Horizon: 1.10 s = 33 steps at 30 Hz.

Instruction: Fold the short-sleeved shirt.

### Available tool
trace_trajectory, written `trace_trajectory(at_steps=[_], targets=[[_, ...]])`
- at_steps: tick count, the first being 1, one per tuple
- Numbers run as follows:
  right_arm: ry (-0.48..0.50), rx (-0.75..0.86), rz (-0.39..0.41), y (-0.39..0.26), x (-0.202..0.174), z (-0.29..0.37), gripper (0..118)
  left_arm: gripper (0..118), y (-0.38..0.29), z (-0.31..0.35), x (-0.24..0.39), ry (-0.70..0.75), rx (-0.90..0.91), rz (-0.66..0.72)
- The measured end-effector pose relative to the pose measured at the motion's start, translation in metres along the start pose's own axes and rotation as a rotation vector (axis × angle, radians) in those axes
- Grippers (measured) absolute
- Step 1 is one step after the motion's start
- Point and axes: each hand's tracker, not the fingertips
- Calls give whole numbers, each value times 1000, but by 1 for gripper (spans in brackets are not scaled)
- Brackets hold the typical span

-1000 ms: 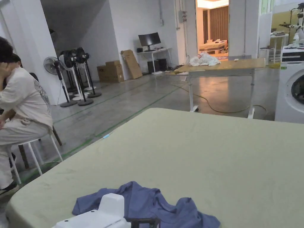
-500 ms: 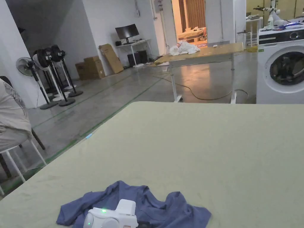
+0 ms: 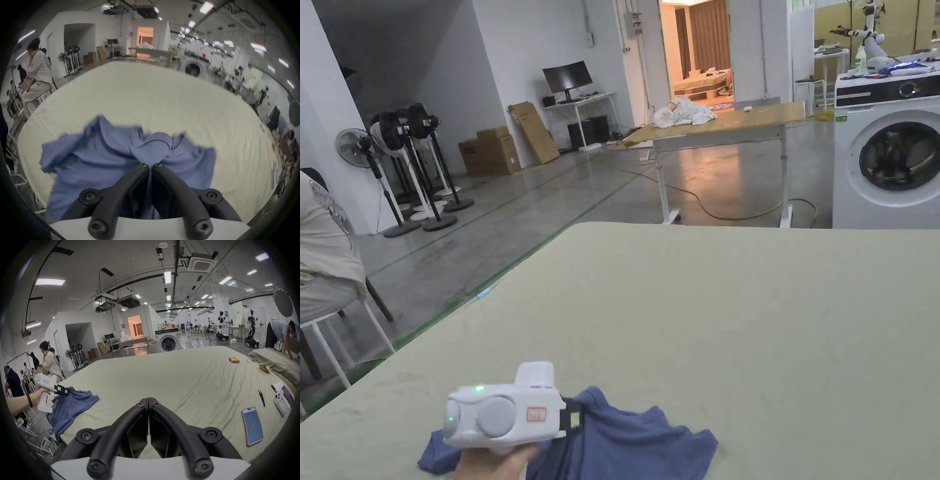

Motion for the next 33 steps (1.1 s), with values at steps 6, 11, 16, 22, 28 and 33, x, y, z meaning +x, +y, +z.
trace_trajectory(at_steps=[6, 11, 16, 22, 28, 33], targets=[[-37, 39, -35, -2, 16, 16, 0, 0, 93, 56, 69, -95, 210, -111], [-83, 73, -76, -2, 32, 37, 0, 0, 134, 61, 184, -266, 281, -271], [-185, 92, -66, -5, 50, 65, 0, 0, 83, 31, 326, -512, 174, -422], [-296, 107, -85, -13, 73, 102, 0, 0, -86, 7, 458, -878, -123, -491], [-361, 102, -78, -16, 81, 124, 0, 0, -241, 30, 522, -1015, -318, -546], [-359, 92, -55, -15, 74, 118, 0, 6, -265, 48, 524, -1026, -349, -549]])
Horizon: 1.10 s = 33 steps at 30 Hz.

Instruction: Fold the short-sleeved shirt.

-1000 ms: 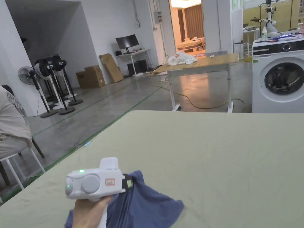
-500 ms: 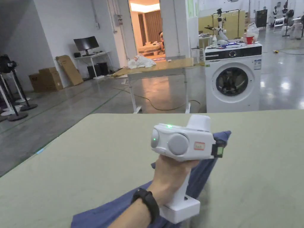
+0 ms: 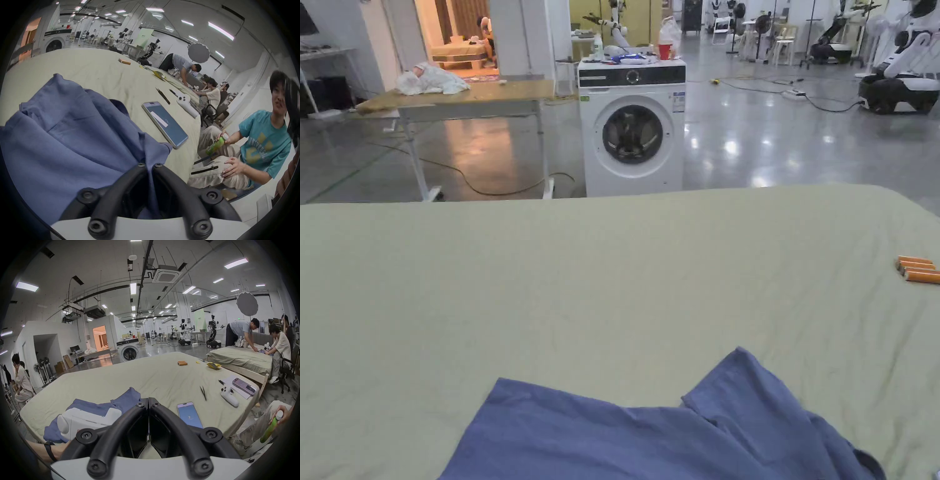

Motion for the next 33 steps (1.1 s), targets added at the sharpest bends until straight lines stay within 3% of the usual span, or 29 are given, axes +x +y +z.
trace_trajectory(at_steps=[1, 2, 3, 4, 12, 19, 23, 25, 26, 29, 33], targets=[[13, -4, -2, 0, -2, -2, 0, 21, 2, 13, -3, 15, 14, -11], [28, -6, 4, 1, -5, -5, 0, 54, 5, 30, -6, -10, 20, -23], [41, -3, 16, 1, -9, -6, 0, 78, 8, 47, -6, -8, 49, -45], [57, -1, 35, 2, -13, -7, 0, 90, 9, 72, -6, 32, 106, -73], [193, 53, 119, 19, -55, -26, 0, 93, -7, 289, 0, 476, 582, -258], [261, 79, 140, 28, -82, -36, 0, 88, -65, 386, 30, 914, 831, -203], [272, 123, 179, 31, -90, -30, 0, 53, -92, 410, 43, 1096, 848, -194], [274, 133, 181, 33, -92, -28, 0, 49, -97, 416, 45, 1131, 836, -151], [276, 139, 179, 33, -92, -26, 0, 32, -101, 420, 45, 1123, 835, -144], [288, 153, 177, 33, -94, -23, 0, 0, -108, 425, 43, 1128, 846, -111], [286, 159, 192, 33, -97, -21, 0, 0, -109, 426, 40, 1115, 829, -109]])
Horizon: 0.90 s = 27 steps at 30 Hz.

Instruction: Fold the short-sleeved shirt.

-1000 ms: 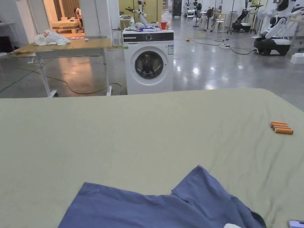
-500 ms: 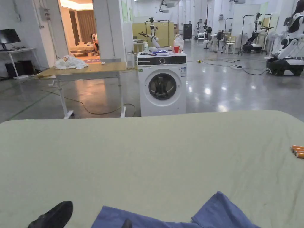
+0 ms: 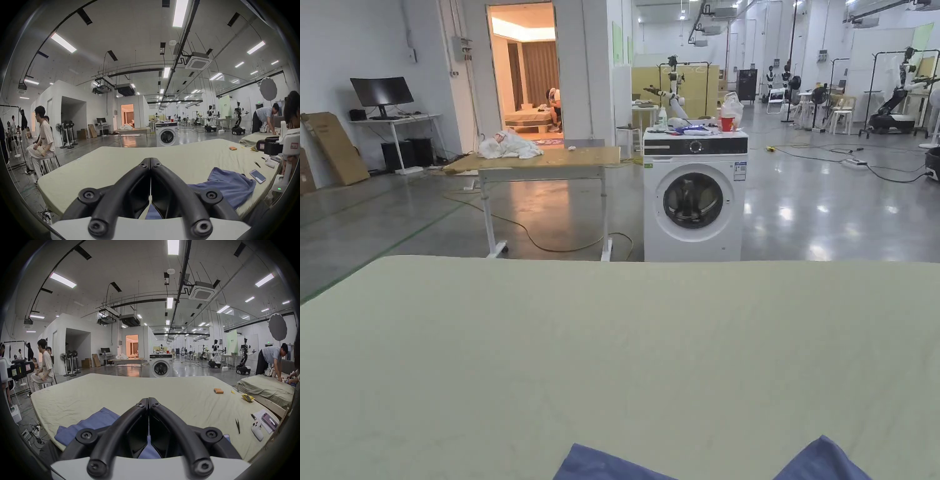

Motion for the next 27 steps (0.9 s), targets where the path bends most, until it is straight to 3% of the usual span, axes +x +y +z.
trace_trajectory(at_steps=[6, 12, 13, 16, 17, 22, 27], targets=[[4, -8, -20, -2, 0, -1, 0, 0, -2, -12, 2, -63, -15, 3], [7, -50, -25, -14, 6, -4, 0, 1, -55, -115, -3, -229, -298, 8], [4, -58, -20, -17, 7, -3, 0, 9, -63, -137, -2, -236, -349, 21], [-27, -88, -41, -28, 14, -2, 0, 66, -93, -217, 9, -240, -460, 29], [-42, -97, -50, -31, 15, -2, 0, 72, -103, -247, 15, -263, -502, 22], [-110, -162, -65, -46, 35, 10, 0, 72, -152, -362, 47, -303, -716, -52], [-205, -229, -79, -52, 64, 22, 0, 72, -202, -423, 51, -235, -890, 39]])
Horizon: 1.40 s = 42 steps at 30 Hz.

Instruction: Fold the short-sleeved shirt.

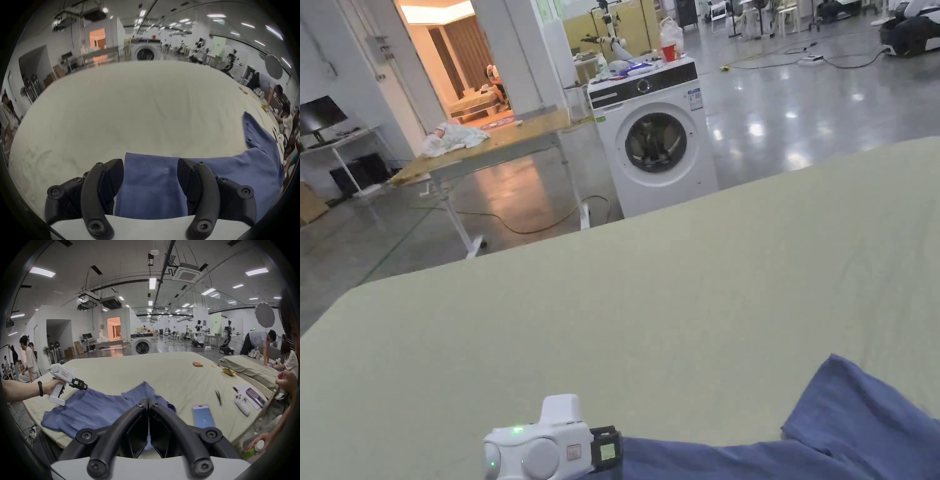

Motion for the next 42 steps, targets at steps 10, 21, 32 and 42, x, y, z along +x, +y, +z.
trace_trajectory(at_steps=[10, 21, 32, 42], targets=[[12, -64, -146, 4, 23, -36, 0, 0, -1, -12, 37, 53, -38, -170], [140, -518, 34, 39, 23, -278, 90, 0, 0, -15, 22, -17, -66, -26], [94, -724, 198, 26, -1, -371, 0, 0, -4, -15, 25, 2, -46, -68], [82, -307, 43, 113, 39, -243, 0, 0, -14, 180, -1, -114, 392, -67]])
